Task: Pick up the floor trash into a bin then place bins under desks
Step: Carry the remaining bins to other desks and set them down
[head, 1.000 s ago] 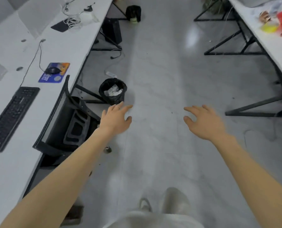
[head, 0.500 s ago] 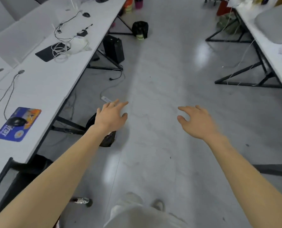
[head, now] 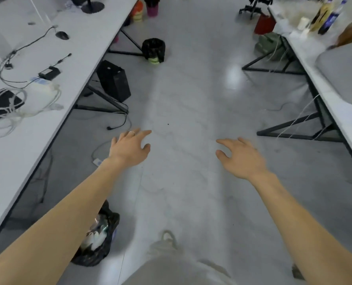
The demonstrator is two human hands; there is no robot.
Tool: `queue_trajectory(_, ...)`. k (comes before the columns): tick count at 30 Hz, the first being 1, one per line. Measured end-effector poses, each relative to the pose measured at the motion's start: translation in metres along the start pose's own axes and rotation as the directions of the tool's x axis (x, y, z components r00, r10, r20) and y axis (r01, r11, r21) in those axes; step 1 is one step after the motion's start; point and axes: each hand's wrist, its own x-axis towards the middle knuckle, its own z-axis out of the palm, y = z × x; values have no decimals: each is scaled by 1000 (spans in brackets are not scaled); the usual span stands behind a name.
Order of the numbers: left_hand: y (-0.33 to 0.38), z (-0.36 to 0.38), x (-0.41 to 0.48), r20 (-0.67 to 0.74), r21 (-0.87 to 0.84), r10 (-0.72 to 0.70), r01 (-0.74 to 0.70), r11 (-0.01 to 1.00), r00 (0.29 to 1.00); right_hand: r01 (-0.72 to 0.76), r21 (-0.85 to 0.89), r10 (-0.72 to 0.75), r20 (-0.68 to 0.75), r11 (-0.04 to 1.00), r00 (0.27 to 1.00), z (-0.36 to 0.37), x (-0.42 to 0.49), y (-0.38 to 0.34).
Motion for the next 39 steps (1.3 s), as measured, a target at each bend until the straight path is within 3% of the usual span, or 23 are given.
queue_trajectory(9,54,-62,267,44,-3,75,-75,997,996,-66,30,65,47,997,997,-54,252,29)
queue_trajectory(14,78,-96,438,13,-27,8,-8,1000,1000,-35,58,30,84,998,996,-85,443,44)
queue_trajectory(21,101,-165,631,-76,-50,-83,79,996,994,42,15,-43,85,999,995,-164,670,29)
queue_trajectory(27,93,-214,819,-57,-52,-102,99,994,993,92,-1,-92,82,996,992,-211,867,6)
queue_trajectory(33,89,-284,1047,-34,-36,-116,115,993,993,58,3,-58,80,998,995,-274,1084,-17)
queue_trajectory(39,125,-354,1224,-9,-29,-70,70,997,998,18,30,-19,42,999,999,-344,1241,-14)
